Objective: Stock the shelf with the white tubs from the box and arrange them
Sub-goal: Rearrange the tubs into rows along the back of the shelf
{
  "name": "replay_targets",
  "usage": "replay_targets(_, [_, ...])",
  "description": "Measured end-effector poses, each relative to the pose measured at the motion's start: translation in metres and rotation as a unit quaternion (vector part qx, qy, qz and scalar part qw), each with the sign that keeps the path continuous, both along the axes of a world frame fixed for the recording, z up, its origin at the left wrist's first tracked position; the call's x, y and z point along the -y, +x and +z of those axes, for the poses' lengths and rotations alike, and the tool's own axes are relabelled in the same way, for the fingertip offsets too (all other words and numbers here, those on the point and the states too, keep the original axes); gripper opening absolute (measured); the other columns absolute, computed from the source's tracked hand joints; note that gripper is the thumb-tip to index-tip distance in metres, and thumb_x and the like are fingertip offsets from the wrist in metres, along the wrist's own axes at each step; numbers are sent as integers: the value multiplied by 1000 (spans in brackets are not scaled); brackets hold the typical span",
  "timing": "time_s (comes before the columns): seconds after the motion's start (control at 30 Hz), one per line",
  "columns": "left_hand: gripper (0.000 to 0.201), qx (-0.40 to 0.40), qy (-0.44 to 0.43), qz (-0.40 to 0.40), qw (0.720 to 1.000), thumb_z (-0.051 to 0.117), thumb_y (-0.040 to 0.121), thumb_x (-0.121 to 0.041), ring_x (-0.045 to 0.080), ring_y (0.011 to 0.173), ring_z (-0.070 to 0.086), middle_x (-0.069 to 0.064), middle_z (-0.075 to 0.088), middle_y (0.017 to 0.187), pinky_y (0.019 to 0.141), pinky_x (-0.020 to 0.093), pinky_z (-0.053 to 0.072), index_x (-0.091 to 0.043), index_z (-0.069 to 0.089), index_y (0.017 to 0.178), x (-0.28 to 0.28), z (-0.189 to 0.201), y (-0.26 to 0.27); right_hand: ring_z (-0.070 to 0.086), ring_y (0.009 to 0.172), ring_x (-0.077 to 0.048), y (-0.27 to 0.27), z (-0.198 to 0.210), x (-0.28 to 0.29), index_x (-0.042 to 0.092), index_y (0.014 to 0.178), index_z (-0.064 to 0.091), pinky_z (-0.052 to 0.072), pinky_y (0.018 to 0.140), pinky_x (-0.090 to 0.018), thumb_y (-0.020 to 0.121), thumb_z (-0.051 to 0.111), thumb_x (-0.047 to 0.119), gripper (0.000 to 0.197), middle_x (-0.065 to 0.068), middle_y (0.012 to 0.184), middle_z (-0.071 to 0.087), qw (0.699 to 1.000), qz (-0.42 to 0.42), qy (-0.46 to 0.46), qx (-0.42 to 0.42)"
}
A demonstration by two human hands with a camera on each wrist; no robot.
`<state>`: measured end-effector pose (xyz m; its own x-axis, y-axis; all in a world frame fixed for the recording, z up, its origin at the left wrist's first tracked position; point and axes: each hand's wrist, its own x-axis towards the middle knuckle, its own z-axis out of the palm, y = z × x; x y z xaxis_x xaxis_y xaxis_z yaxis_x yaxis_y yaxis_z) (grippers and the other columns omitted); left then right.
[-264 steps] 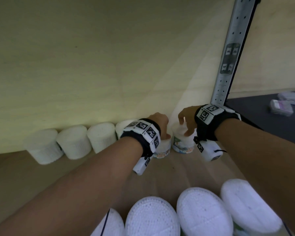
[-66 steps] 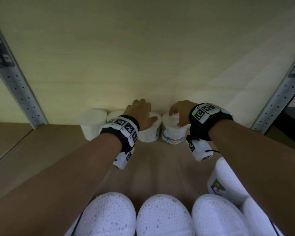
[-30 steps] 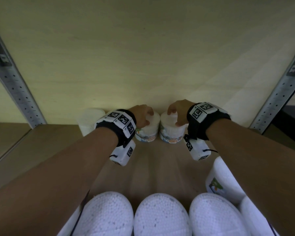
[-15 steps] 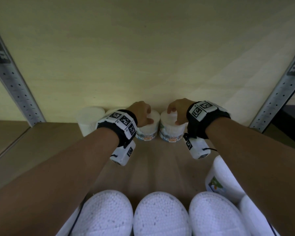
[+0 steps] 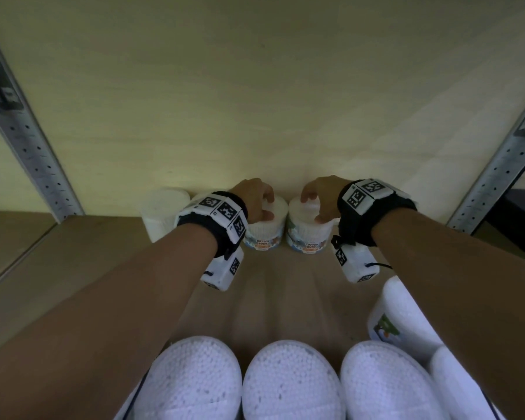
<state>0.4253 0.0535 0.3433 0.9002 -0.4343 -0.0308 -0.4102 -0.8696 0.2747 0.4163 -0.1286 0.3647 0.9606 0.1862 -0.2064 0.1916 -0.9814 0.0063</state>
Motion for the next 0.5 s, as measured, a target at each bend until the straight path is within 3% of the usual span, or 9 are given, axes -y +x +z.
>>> replay_targets(0.23, [44,-16,58,-21,998,68,85,-28,31,115,54,14,51,129,95,36,44,-7,56,122,6,10,-9,54,117,-31,-19,5,-9,12,127,50,45,91,-36,79,74,16,54,-10,134,50,999,14,-44,-17])
replay_targets(0.4, [43,-26,108,-39,993,69,84,-29,30,111,55,12,53,125,91,36,46,-6,56,117,11,19,-40,55,118,-33,-46,9,-14,0,127,50,45,95,-37,87,61,5,42,-16,133,52,999,7,-37,-39])
replay_targets(0.5, [30,-61,131,-43,989,68,85,-29,21,89,49,7,49,101,75,29,40,-10,53,103,13,14,-54,46,130,-33,-67,9,-19,-16,127,44,36,102,-36,94,51,0,37,-25,141,44,997,-17,-44,-63])
